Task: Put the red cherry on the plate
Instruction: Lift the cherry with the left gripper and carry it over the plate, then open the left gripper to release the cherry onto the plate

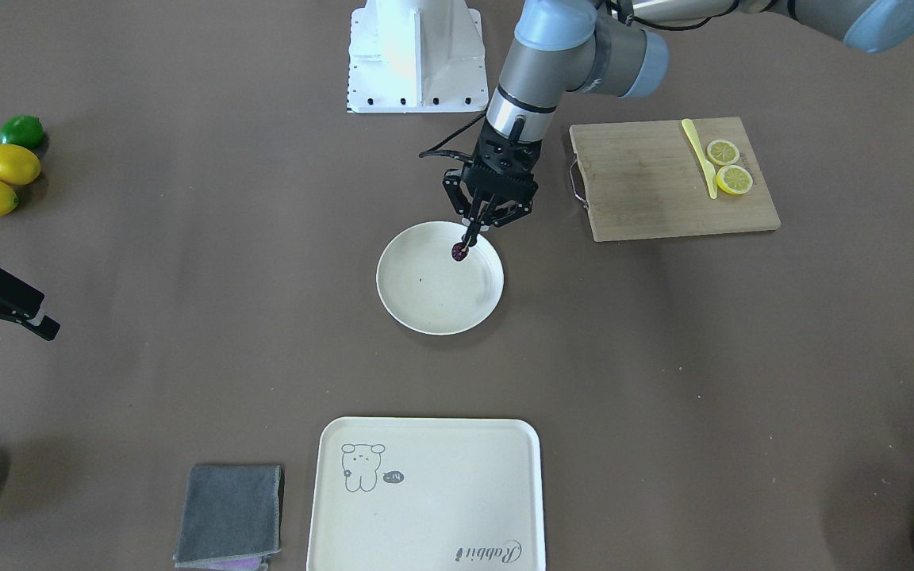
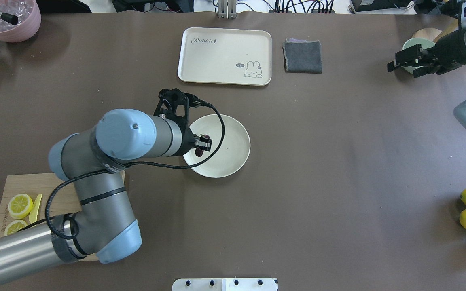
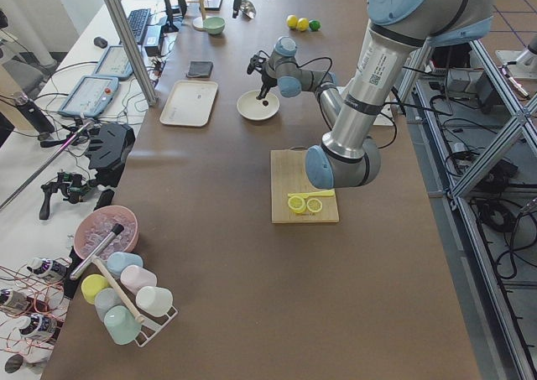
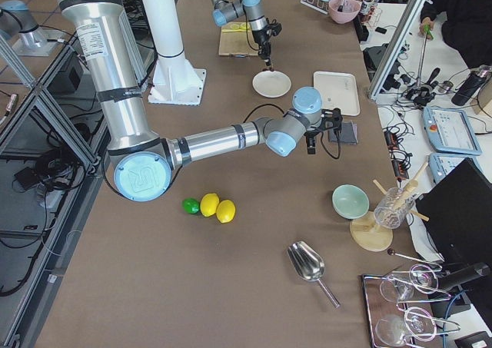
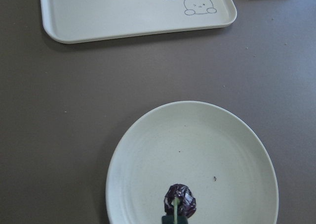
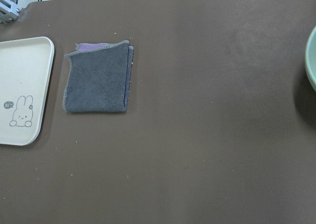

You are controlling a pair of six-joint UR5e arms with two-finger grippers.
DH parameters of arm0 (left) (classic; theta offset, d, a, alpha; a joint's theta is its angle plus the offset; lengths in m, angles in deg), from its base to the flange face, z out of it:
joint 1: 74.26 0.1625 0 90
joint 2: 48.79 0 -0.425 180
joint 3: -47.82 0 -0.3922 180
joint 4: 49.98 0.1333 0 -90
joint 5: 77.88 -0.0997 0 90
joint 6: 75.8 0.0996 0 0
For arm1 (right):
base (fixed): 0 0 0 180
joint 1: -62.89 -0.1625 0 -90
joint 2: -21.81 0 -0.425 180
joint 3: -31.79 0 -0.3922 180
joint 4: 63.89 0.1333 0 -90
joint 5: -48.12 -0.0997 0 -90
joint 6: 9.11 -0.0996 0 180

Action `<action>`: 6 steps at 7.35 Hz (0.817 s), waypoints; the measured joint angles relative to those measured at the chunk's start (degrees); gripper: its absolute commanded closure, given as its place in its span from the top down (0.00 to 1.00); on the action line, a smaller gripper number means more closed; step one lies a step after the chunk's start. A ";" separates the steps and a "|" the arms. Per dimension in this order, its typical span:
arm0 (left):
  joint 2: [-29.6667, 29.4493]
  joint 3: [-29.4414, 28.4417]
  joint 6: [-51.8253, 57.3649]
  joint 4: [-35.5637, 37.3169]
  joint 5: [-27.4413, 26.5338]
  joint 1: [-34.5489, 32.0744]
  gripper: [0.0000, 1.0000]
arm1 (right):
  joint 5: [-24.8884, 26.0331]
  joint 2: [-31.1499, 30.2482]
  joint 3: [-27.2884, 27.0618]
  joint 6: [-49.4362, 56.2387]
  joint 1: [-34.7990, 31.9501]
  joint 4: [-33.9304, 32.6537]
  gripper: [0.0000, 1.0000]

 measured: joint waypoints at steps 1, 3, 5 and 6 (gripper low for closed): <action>-2.10 -2.91 -0.62 0.03 -2.79 1.72 0.00 | 0.02 0.00 -0.15 -0.03 0.03 0.00 1.00; -3.98 -5.92 -0.96 0.04 -5.69 3.32 0.26 | 0.00 0.02 -0.40 -0.06 0.06 0.00 1.00; -4.20 -6.42 -0.97 0.04 -6.27 3.59 0.97 | -0.05 0.01 -0.36 -0.09 0.07 0.00 1.00; -4.22 -6.51 -0.83 0.04 -7.27 3.64 0.97 | -0.07 0.00 -0.41 -0.18 0.10 0.02 1.00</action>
